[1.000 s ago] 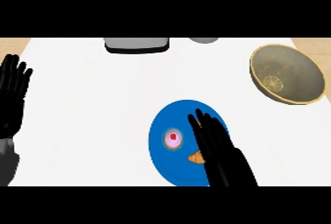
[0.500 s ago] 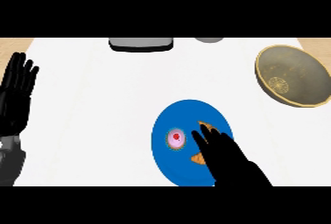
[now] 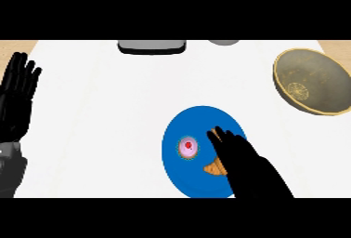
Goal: Pick the croissant from the plate and place it in the bowl
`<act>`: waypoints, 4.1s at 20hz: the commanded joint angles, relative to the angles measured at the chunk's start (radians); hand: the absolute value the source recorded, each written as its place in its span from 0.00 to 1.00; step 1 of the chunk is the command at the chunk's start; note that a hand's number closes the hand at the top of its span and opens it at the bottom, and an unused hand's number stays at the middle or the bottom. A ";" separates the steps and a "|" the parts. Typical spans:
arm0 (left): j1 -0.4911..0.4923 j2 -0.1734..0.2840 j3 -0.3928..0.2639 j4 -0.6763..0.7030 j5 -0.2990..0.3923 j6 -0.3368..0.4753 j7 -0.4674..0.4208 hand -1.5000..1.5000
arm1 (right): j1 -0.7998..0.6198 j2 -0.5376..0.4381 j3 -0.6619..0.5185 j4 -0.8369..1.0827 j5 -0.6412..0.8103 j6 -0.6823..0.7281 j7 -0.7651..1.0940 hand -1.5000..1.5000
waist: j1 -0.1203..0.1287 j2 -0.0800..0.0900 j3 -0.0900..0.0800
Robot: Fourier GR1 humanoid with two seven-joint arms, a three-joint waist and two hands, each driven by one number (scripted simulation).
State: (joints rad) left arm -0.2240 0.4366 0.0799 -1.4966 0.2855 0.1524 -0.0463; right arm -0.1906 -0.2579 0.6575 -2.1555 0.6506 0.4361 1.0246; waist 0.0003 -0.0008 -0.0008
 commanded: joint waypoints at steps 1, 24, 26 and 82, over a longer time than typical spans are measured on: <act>-0.010 -0.015 0.014 0.055 0.005 -0.036 -0.020 0.50 | -0.035 0.040 -0.059 0.052 -0.024 0.085 0.093 0.00 | -0.001 0.002 0.000; -0.023 -0.093 0.056 -0.023 -0.102 -0.058 0.058 0.50 | 0.196 0.027 -0.108 0.275 0.214 -0.097 -0.378 0.00 | -0.002 0.000 0.001; -0.015 -0.072 0.105 0.049 -0.092 -0.105 -0.012 0.50 | 0.189 0.040 -0.135 0.301 0.208 -0.072 -0.371 0.00 | -0.002 0.001 0.001; 0.000 -0.121 0.169 -0.027 -0.121 -0.146 0.042 0.50 | 0.019 -0.887 -1.170 1.384 -0.105 -0.192 -1.722 1.00 | 0.003 0.011 0.012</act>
State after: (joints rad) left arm -0.2234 0.3178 0.2547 -1.5252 0.1663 0.0089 -0.0038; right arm -0.1284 -1.0623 -0.4246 -0.8780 0.6306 0.2031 -0.5263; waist -0.0109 0.0130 0.0130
